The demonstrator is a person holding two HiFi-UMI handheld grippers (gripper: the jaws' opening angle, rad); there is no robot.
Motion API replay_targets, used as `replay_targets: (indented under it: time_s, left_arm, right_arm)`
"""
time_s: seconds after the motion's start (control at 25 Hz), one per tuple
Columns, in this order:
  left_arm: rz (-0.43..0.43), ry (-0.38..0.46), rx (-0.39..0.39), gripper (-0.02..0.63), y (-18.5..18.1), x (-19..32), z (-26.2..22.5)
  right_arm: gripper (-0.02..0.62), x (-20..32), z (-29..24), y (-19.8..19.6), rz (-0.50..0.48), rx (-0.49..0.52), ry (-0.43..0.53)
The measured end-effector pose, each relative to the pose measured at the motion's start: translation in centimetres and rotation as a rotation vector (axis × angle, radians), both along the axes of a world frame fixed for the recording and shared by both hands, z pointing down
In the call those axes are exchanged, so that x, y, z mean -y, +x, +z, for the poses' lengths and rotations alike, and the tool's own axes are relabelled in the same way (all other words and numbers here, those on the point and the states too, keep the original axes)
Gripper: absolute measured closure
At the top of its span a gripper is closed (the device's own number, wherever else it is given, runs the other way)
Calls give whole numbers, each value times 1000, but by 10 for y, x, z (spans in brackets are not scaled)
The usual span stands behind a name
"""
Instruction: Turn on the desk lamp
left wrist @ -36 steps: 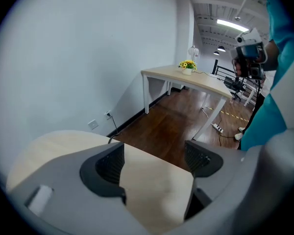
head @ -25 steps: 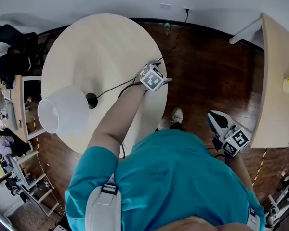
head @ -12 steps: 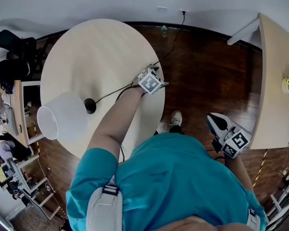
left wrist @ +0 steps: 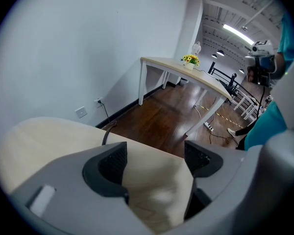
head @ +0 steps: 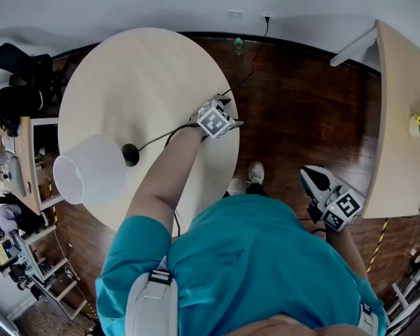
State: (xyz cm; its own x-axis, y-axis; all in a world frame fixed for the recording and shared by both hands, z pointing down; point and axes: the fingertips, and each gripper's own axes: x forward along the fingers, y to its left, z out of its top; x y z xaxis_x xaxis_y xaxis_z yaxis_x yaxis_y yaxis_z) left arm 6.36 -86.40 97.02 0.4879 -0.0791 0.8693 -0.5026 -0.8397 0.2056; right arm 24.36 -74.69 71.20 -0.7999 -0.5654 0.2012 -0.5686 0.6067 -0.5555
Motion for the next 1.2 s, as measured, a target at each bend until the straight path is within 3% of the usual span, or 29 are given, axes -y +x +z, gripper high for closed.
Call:
replay_targets:
  time_s: [0.16, 0.32, 0.6, 0.8, 1.0, 1.08, 1.2]
  left_arm:
    - [6, 47, 6, 237, 0, 12, -15]
    - [0, -51, -2, 236, 1, 1, -2]
    - [-4, -112, -15, 252, 2, 13, -22]
    - [-30, -59, -17, 295, 1, 16, -19]
    - [-99, -1, -38, 293, 1, 11, -28]
    - [-129, -5, -98, 293, 5, 0, -41]
    - [-202, 28, -248, 296, 20, -20, -79]
  right_arm:
    - [594, 1, -1, -2, -3, -1, -4]
    - [594, 0, 3, -2, -7, -4, -9]
    - [594, -3, 1, -2, -7, -8, -9]
    - [594, -5, -6, 4, -7, -1, 5]
    - [594, -13, -16, 16, -11, 8, 32]
    - [594, -17, -24, 21, -10, 13, 51]
    - [594, -29, -31, 38, -14, 24, 85]
